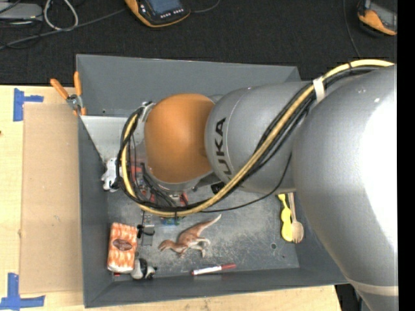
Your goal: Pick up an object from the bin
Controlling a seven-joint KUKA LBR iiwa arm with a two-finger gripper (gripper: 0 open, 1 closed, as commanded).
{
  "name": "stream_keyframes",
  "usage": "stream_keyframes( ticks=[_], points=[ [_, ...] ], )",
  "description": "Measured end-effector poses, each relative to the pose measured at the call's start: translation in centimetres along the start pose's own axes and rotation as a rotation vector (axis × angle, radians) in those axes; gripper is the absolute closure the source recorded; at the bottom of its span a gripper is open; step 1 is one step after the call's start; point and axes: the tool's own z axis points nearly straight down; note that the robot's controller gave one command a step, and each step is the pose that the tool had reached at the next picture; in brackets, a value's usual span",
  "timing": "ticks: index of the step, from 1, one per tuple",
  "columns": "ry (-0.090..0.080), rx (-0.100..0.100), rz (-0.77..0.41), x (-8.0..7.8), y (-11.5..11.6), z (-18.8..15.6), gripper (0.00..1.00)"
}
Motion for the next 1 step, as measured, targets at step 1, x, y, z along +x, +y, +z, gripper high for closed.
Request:
stream_keyframes(
  ticks=[1],
  points=[
    [-0.006,-0.001,0.005,-0.19,-0.16,-0.47,0.0]
  ],
)
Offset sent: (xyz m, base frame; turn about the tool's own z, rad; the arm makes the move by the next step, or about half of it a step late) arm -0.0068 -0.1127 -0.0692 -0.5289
